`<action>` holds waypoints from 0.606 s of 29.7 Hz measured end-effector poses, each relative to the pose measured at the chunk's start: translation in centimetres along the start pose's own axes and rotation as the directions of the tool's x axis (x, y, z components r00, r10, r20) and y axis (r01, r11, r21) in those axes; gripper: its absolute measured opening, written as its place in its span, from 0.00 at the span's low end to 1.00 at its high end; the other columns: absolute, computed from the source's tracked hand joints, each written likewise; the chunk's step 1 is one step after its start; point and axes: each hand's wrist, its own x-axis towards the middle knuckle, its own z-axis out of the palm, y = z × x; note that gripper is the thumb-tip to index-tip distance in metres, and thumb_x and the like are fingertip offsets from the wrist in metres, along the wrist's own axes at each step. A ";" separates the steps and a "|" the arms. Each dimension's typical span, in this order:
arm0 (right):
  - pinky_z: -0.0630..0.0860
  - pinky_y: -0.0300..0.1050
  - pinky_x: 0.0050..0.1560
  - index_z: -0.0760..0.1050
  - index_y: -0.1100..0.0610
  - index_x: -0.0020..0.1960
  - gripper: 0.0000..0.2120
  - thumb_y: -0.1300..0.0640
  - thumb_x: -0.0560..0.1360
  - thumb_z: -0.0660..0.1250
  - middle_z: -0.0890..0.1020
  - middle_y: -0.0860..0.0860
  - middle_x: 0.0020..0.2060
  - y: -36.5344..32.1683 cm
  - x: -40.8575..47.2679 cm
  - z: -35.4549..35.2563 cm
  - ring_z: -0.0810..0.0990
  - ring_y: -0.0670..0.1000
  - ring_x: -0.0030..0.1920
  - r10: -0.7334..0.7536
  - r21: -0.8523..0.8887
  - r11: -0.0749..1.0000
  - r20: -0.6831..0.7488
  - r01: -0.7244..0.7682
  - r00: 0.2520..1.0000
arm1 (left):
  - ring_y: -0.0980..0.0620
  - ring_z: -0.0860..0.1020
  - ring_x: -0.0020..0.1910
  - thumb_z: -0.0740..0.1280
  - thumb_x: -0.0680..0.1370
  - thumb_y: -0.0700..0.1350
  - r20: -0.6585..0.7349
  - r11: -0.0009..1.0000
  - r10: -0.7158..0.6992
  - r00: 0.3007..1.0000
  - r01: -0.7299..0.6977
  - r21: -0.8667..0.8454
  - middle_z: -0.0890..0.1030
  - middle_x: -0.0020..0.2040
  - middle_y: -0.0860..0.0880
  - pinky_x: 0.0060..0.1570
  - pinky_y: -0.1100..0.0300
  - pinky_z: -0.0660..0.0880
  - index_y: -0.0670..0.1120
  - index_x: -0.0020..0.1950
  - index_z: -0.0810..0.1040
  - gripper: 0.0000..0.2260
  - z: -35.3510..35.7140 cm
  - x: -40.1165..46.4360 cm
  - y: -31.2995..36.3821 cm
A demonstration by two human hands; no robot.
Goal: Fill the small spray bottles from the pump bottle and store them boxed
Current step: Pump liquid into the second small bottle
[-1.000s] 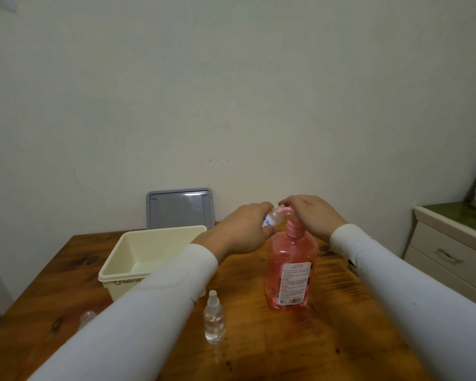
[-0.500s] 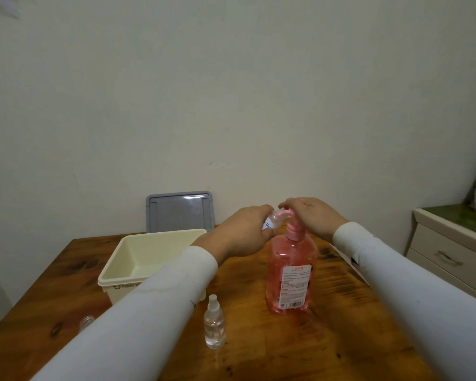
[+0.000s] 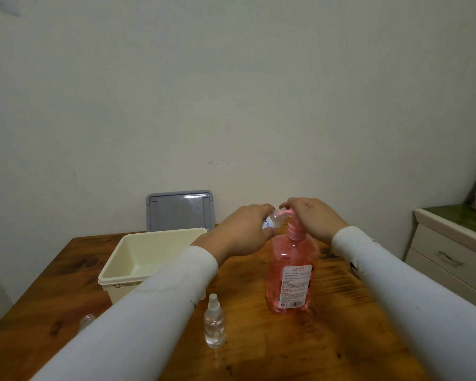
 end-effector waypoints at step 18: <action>0.72 0.51 0.59 0.78 0.59 0.58 0.17 0.57 0.80 0.53 0.80 0.57 0.56 -0.3 -0.4 0.5 0.76 0.56 0.57 0.034 0.107 0.994 -0.046 -0.029 0.998 | 0.53 0.74 0.49 0.64 0.80 0.51 -0.008 1.000 -0.002 1.000 0.001 -0.022 0.78 0.59 0.49 0.47 0.61 0.70 0.50 0.66 0.71 0.15 0.4 -0.1 -0.1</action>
